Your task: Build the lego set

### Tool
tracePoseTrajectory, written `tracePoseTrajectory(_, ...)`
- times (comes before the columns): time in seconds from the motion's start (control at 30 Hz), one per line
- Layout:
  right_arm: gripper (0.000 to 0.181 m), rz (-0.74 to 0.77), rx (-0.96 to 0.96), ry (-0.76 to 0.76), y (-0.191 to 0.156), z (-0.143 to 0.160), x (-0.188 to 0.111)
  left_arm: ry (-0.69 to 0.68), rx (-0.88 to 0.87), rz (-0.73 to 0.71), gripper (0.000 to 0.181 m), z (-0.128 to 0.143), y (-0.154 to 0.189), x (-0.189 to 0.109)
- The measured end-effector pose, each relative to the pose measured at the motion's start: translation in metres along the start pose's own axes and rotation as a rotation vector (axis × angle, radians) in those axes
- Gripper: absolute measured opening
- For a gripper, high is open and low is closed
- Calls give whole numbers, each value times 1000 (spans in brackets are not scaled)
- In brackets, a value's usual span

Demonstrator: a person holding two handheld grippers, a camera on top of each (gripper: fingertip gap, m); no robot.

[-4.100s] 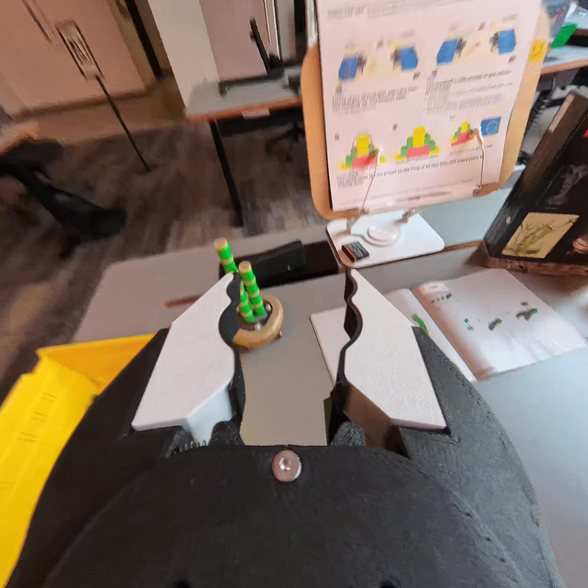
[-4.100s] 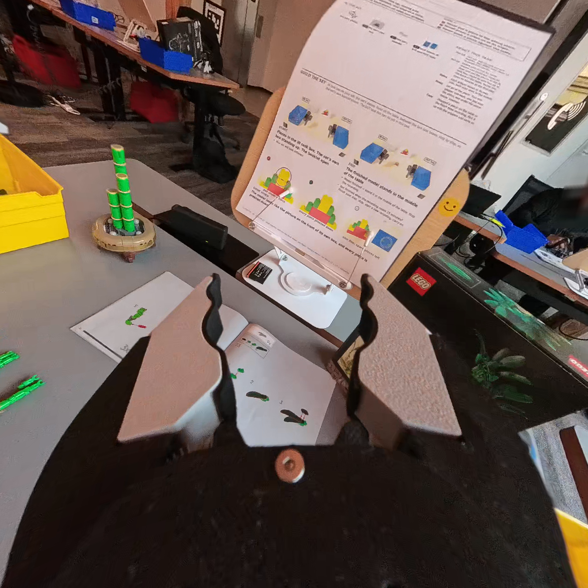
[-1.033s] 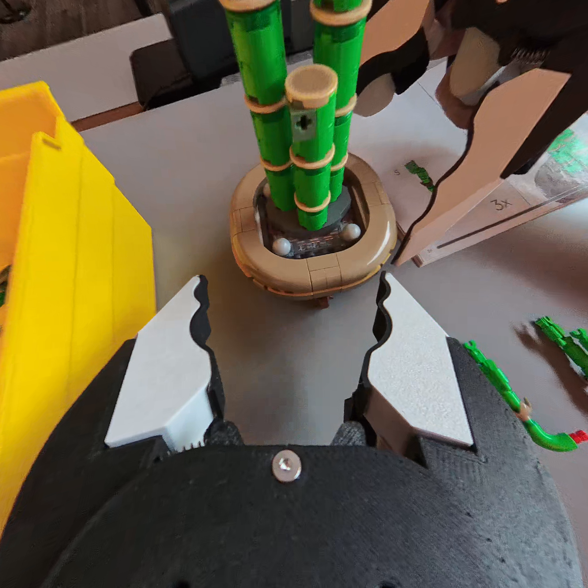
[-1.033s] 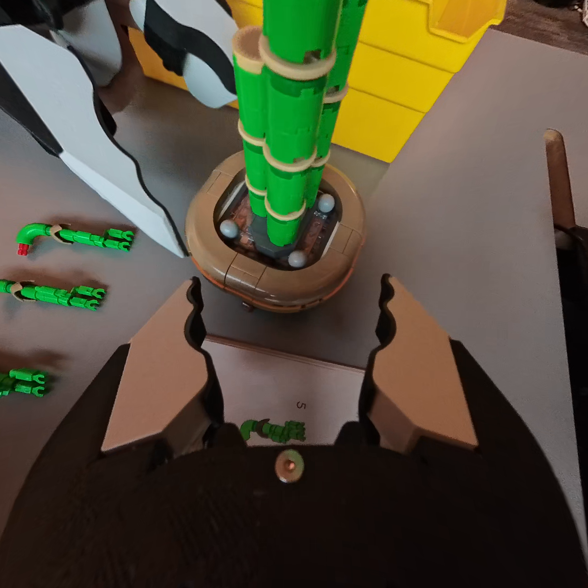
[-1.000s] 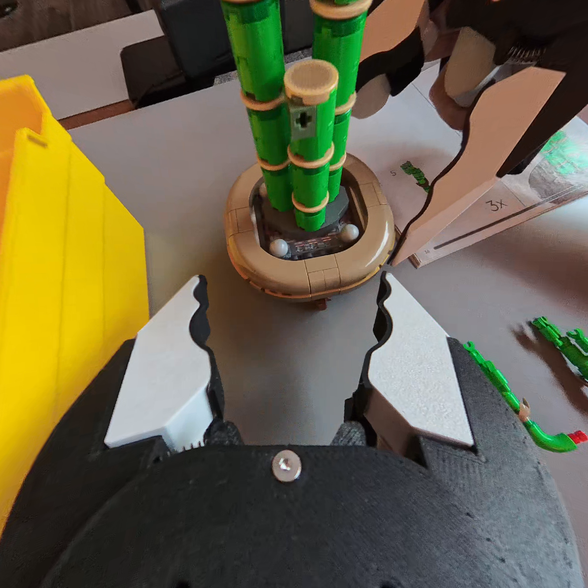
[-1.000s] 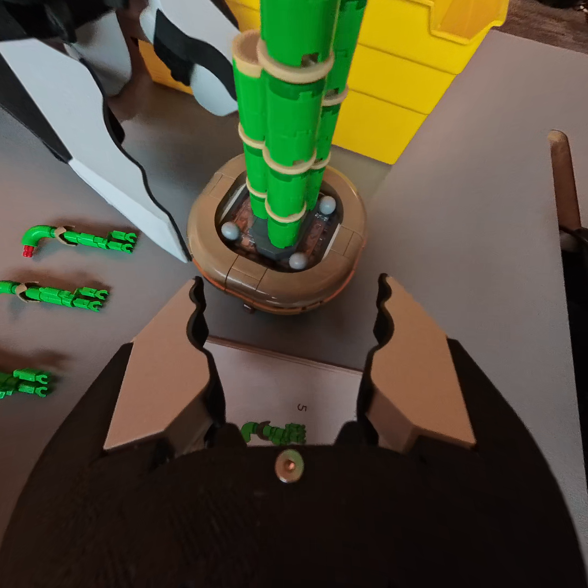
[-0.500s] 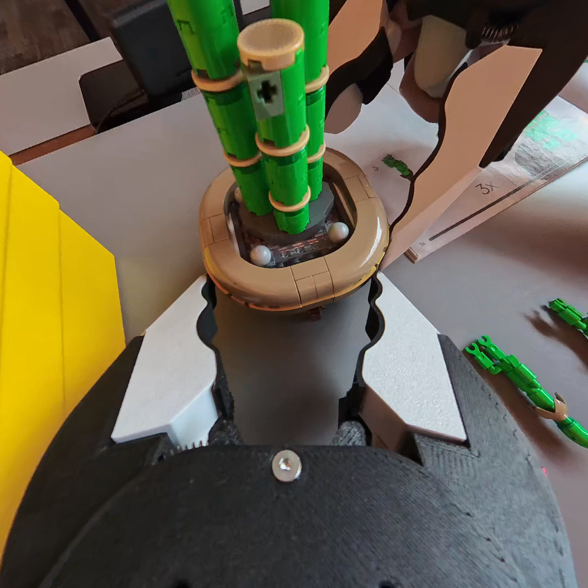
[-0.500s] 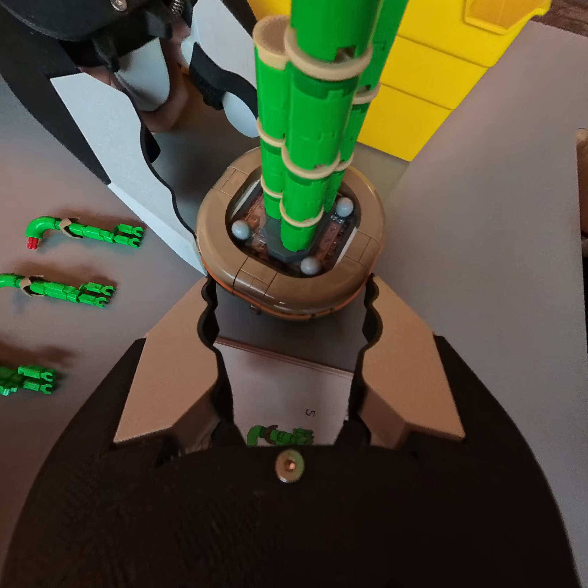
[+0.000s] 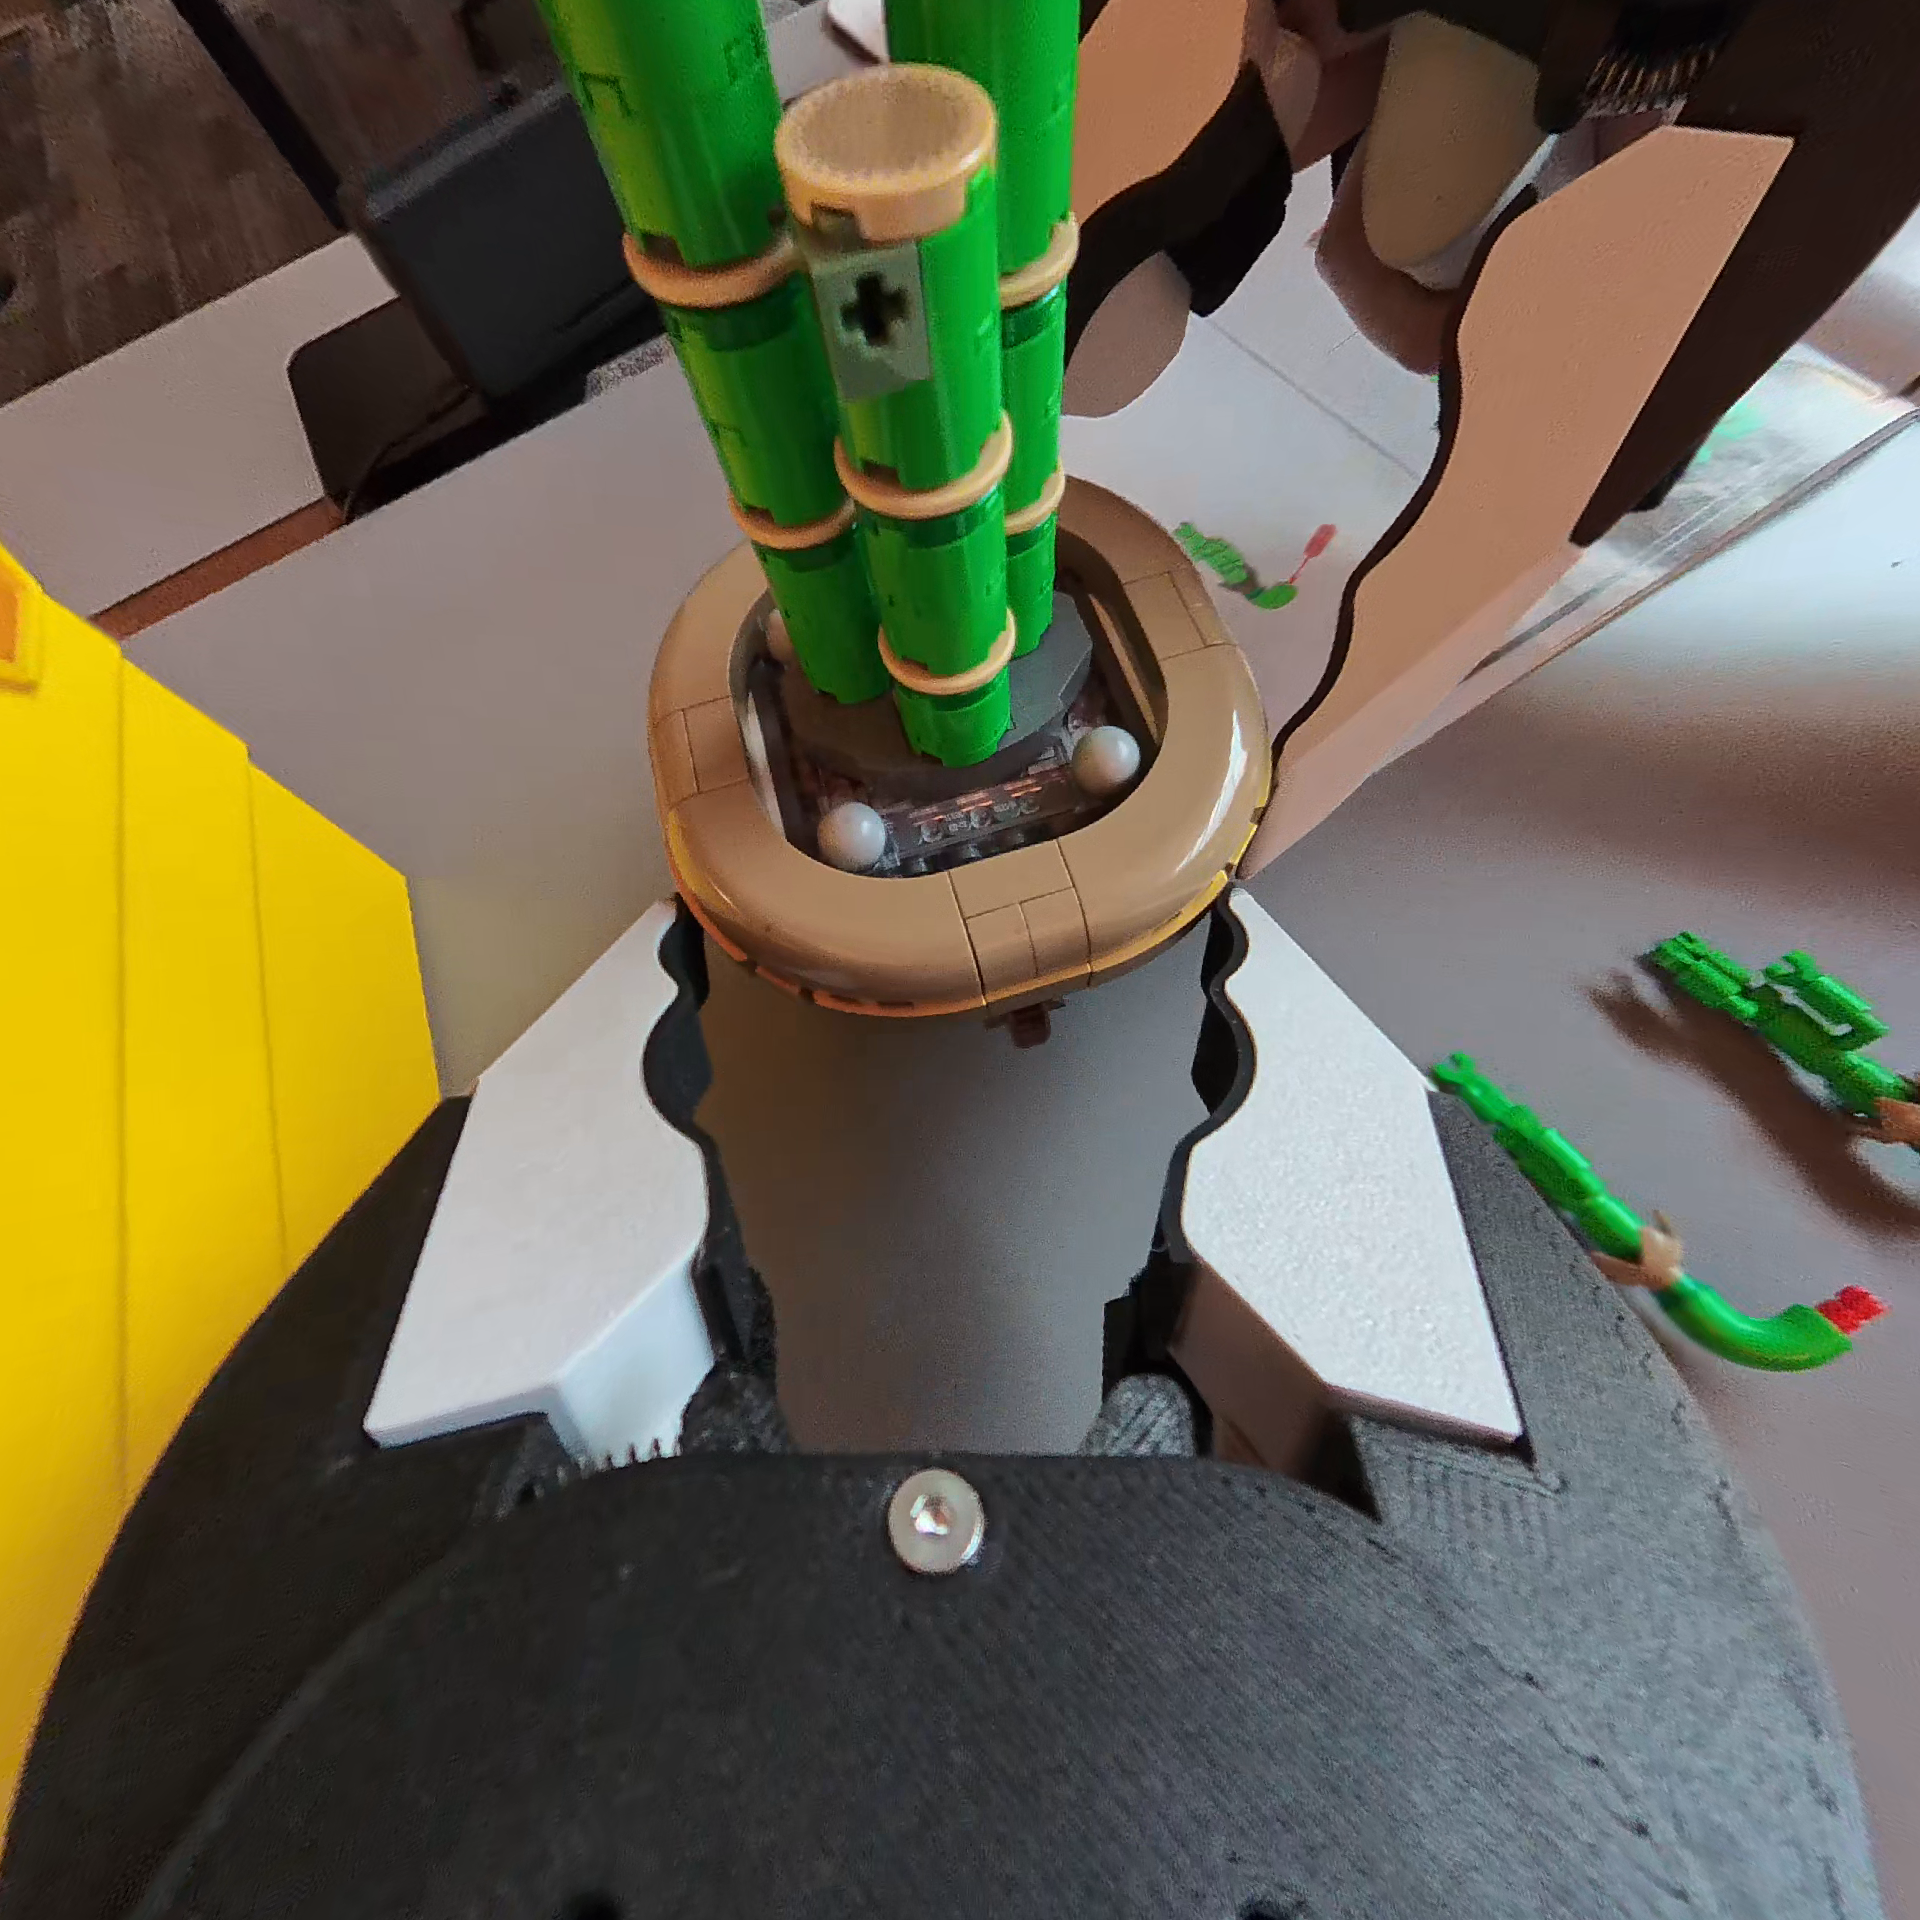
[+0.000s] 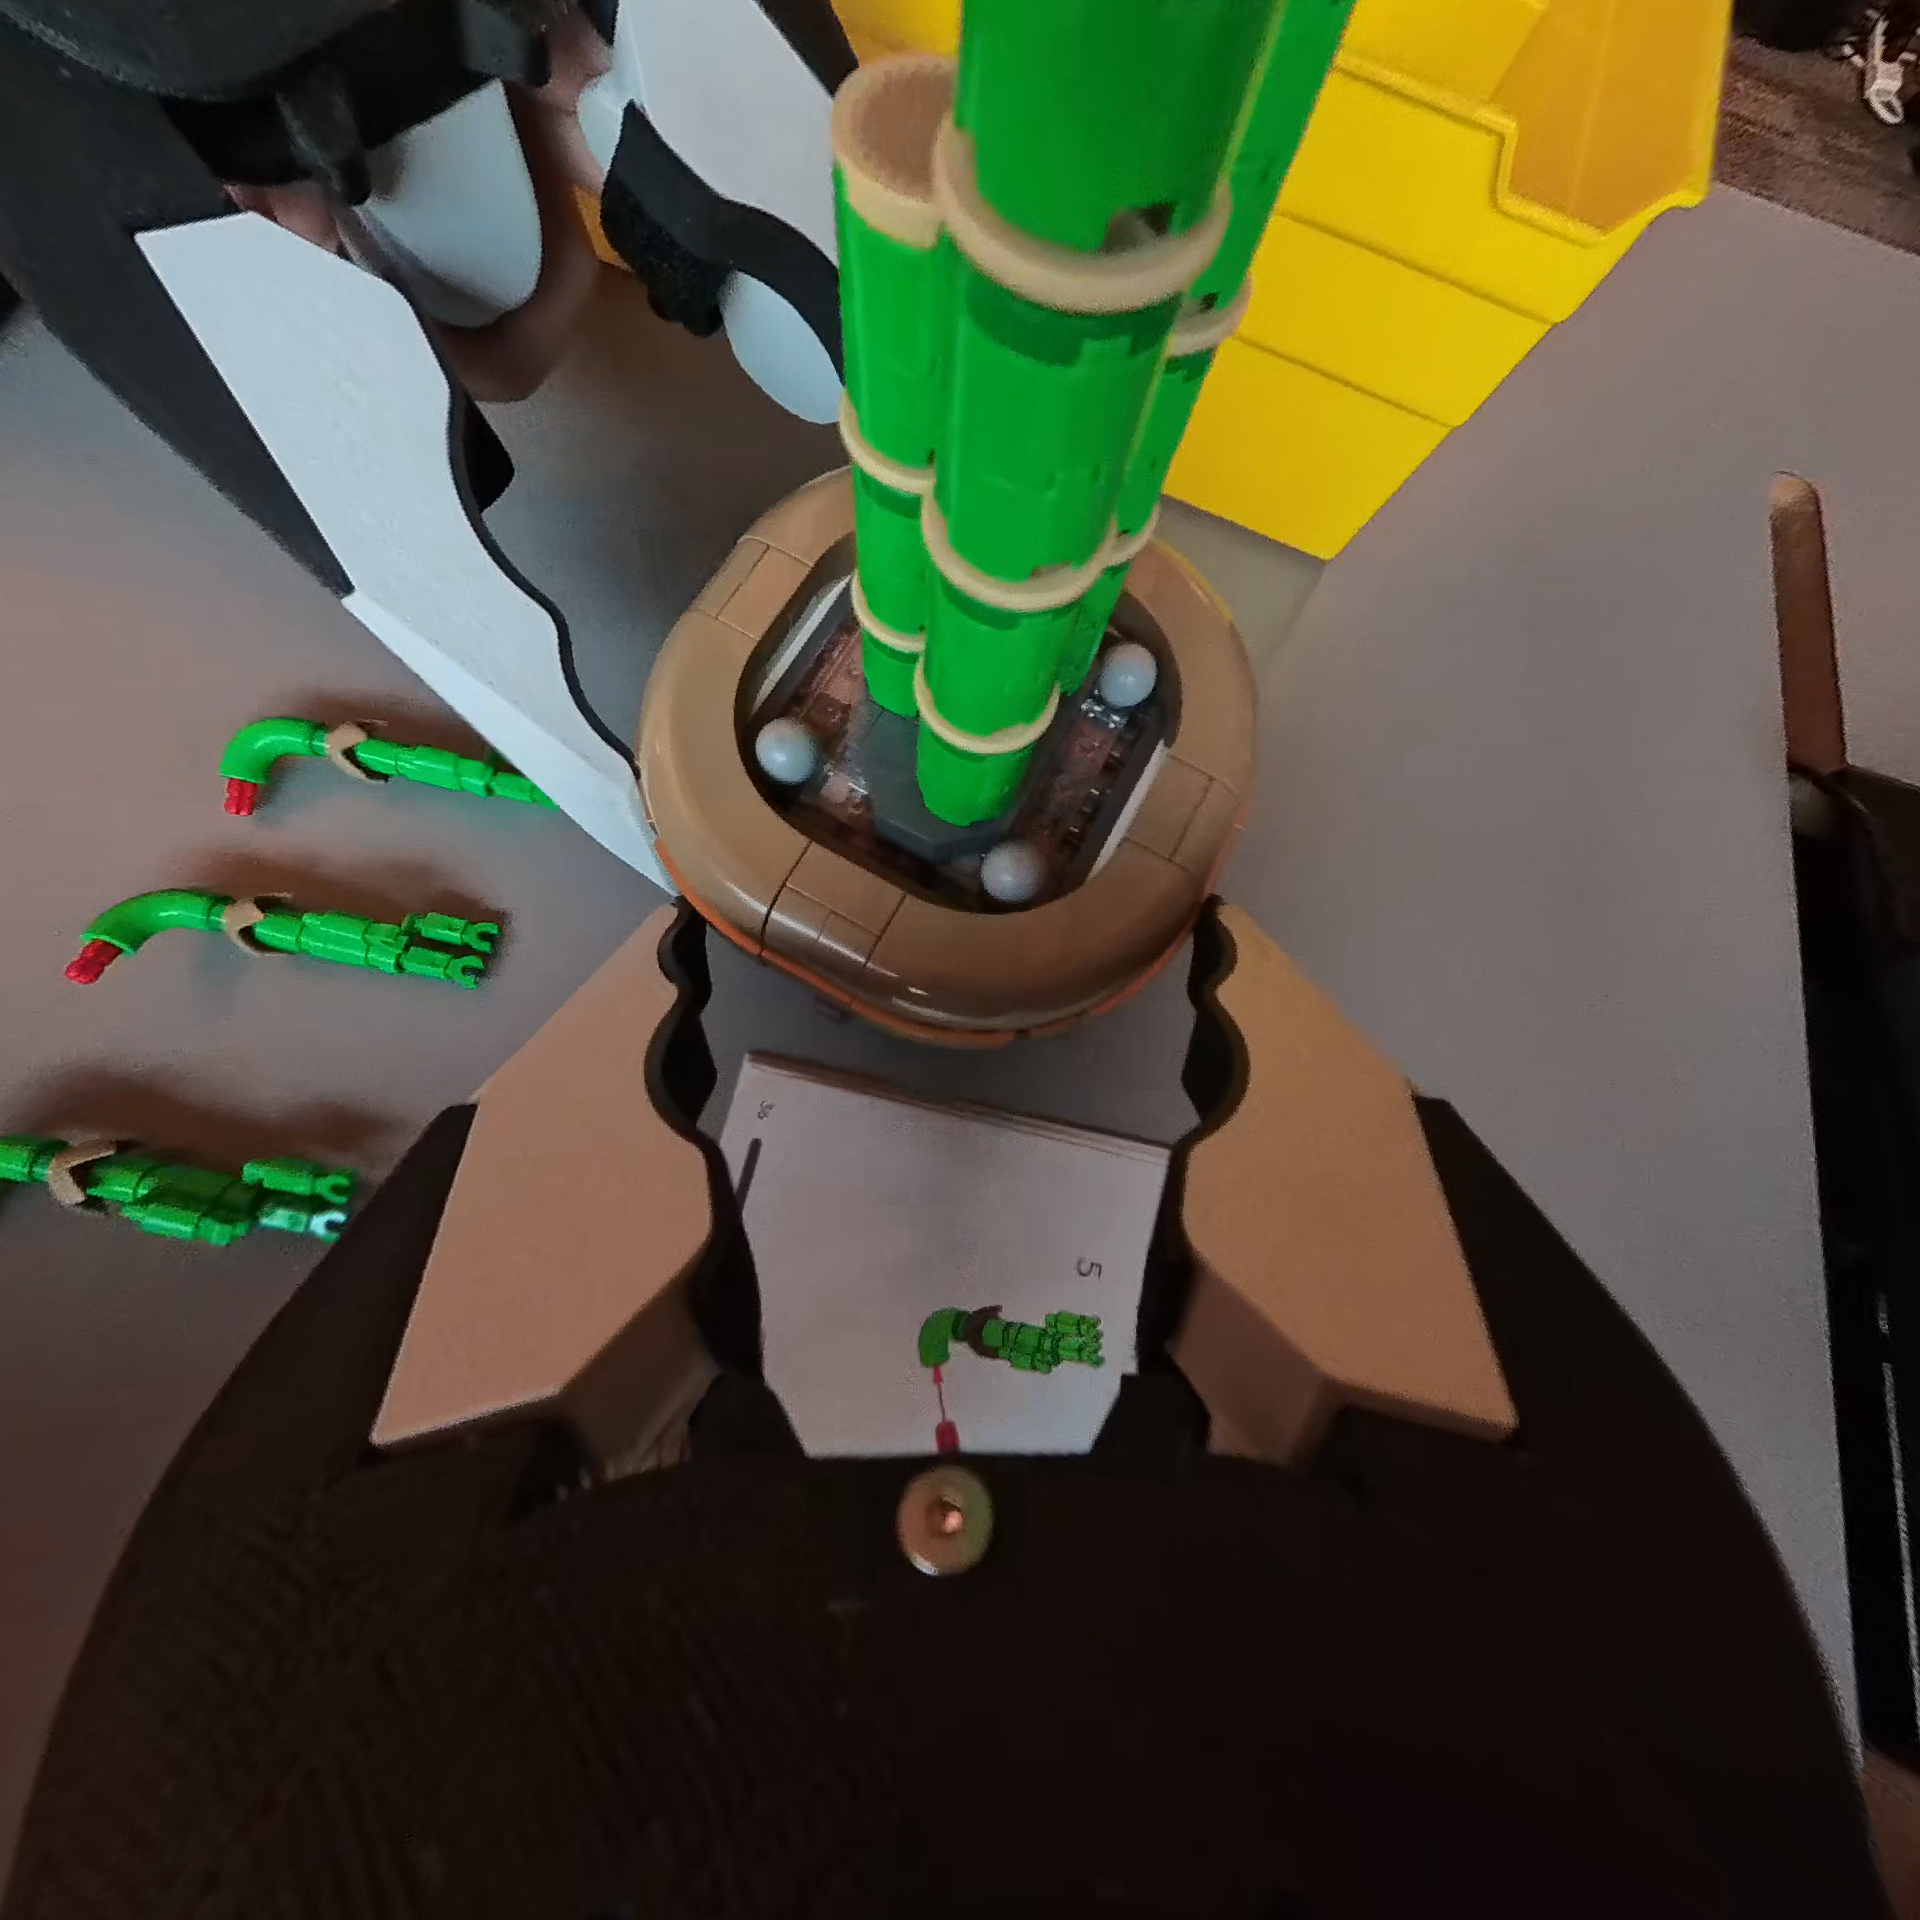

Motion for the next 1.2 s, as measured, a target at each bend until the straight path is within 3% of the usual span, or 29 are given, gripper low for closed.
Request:
tracePoseTrajectory(0.3, 92, 108, 58, -30, -30, 8, -80, 47, 35, 115, 96, -40, 57, 20)
tracePoseTrajectory(0.53, 92, 231, 126, -53, -86, 26, -163, 80, 68, 253, 95, -71, 139, 37)
tracePoseTrajectory(0.7, 92, 300, 151, -66, -134, 41, -206, 71, 97, 320, 96, -81, 199, 38)
tracePoseTrajectory(0.97, 92, 331, 195, -72, -197, 67, -233, 21, 112, 382, 96, -69, 267, 27)
tracePoseTrajectory(1.2, 93, 328, 207, -71, -213, 82, -230, -16, 84, 395, 96, -51, 285, 26)
Point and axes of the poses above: each gripper's, where its closed fingertips meet, x out along the fingers, z out of its underside, y = z × x across the jaws, the point moved 7 cm from there along -x, back along the fingers, and after that the axes turned 15 degrees about y, right-handed, at the moved point
